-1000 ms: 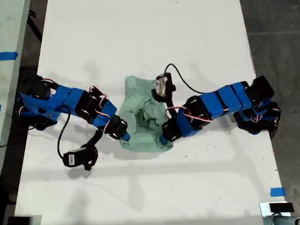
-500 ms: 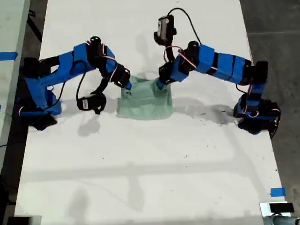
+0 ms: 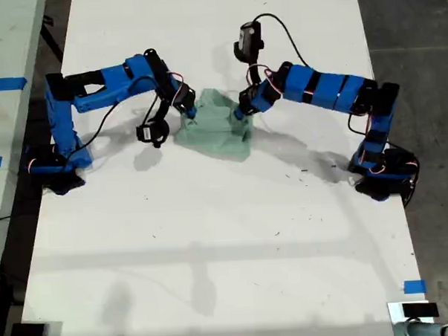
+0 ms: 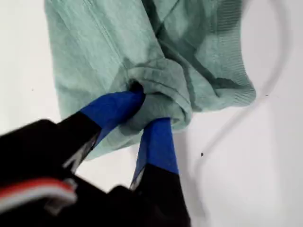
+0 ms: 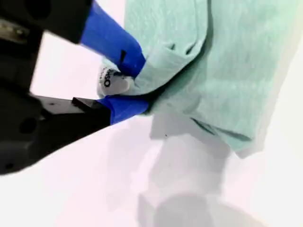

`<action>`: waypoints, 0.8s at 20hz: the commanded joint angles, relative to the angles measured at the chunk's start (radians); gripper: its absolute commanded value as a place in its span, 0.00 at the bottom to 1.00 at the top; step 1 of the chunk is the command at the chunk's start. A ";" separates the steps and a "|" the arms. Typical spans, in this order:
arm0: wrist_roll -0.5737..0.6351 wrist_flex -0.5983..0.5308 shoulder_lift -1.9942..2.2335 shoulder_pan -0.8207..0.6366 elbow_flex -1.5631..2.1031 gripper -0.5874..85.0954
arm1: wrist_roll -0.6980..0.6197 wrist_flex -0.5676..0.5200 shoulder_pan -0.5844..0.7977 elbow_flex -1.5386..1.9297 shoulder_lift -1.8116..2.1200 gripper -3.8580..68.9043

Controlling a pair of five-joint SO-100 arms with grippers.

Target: Fold tshirt

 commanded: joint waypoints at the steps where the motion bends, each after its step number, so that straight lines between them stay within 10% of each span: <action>1: 0.000 0.008 -0.137 -0.130 -0.091 0.27 | 0.058 0.015 0.074 -0.080 -0.130 0.45; 4: 0.021 0.196 -0.106 -0.166 -0.290 0.35 | 0.060 0.086 0.089 -0.087 -0.046 0.63; 11: -0.002 0.368 0.428 -0.061 -0.230 0.30 | 0.098 0.295 0.002 0.071 0.460 0.55; 16: -0.127 0.141 1.037 0.086 0.463 0.01 | 0.250 0.321 -0.118 0.460 0.934 0.35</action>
